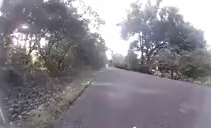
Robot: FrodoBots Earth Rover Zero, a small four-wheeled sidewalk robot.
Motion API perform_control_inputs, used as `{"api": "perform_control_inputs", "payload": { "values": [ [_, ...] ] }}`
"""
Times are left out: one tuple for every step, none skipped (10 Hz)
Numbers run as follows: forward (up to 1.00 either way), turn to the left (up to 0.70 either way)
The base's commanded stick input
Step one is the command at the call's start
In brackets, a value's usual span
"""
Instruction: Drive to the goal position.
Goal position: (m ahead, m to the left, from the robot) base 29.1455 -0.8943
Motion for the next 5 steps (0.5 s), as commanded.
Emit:
{"api": "perform_control_inputs", "payload": {
  "values": [
    [0.7, 0.0],
    [0.7, 0.0],
    [0.7, 0.0],
    [0.7, 0.0],
    [0.7, 0.0]
  ]
}}
